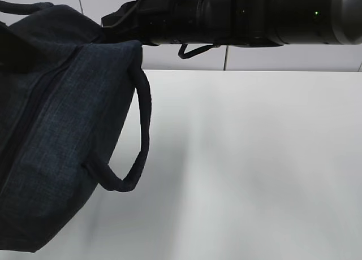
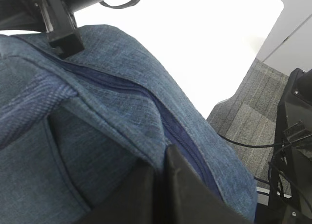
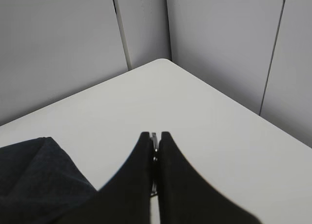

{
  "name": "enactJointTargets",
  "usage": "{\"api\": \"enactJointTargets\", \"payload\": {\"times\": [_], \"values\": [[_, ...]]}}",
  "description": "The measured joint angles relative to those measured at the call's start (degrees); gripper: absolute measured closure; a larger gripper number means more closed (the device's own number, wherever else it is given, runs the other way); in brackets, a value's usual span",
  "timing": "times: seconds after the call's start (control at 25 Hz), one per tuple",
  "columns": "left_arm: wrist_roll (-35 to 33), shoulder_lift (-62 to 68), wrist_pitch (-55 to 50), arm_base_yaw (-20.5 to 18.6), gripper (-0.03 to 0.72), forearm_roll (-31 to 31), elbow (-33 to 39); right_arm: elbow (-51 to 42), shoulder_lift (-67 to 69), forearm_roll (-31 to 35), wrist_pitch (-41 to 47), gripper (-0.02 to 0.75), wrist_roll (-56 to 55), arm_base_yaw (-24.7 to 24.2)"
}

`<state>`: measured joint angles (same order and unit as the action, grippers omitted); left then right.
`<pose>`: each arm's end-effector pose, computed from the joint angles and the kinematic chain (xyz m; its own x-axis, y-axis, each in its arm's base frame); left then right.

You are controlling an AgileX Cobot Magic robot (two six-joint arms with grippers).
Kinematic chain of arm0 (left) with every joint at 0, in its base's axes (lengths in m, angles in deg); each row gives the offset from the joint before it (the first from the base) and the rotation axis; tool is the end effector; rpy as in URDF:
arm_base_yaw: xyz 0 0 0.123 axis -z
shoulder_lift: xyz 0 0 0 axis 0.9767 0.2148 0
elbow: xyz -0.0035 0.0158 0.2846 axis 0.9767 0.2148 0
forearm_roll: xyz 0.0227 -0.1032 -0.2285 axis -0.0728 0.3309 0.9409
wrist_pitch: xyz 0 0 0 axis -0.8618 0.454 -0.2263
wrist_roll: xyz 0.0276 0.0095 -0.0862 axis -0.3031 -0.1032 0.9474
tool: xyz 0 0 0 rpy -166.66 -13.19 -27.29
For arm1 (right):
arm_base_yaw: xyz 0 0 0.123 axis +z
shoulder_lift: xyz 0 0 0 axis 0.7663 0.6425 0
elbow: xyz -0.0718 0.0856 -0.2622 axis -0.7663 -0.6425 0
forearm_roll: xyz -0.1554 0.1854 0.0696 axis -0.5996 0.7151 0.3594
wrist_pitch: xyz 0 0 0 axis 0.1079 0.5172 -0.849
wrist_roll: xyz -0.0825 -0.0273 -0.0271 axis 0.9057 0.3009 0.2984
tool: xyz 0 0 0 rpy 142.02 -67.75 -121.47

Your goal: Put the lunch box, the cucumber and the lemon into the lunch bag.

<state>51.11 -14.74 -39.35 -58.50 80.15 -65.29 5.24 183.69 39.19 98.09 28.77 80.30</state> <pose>0.1723 -0.1149 0.3993 -0.4763 0.4872 -0.7319 0.8329 0.5167 -0.1981 0.3770 0.2566 0.2938 -0.2081 -0.1228 -0.9704 -0.7620 0.6424 0.0821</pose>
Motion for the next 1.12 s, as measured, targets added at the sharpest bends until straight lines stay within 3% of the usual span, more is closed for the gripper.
{"api": "enactJointTargets", "payload": {"times": [0.28, 0.36, 0.48, 0.56, 0.88, 1.12], "values": [[0.0, 0.0, -0.2, 0.0, 0.697, 0.1, 0.0, 0.0, 0.0, 0.0, 0.2, 0.707, 0.0, 0.0], [0.1, 0.2, -1.6, 0.1, 0.697, 1.1, 0.0, 0.0, 0.0, -0.1, -0.8, 0.627, 0.0, -0.2], [0.1, 0.8, -3.1, 0.3, 0.697, 2.6, 0.0, 0.0, 0.2, -0.4, -3.4, 0.437, -0.2, -1.2], [0.1, 1.4, -3.4, 0.4, 0.697, 2.8, 0.0, 0.0, -0.1, -0.4, -4.2, 0.374, -0.4, -1.3], [0.7, 6.1, 0.8, 0.4, 0.697, 3.5, 0.0, -1.3, -13.6, -0.4, -11.9, 0.344, -0.5, -1.3], [0.8, 12.5, 7.2, 0.4, 0.697, 6.9, 0.0, -8.7, -25.8, 0.3, -20.0, 0.344, -0.5, -1.3]]}}
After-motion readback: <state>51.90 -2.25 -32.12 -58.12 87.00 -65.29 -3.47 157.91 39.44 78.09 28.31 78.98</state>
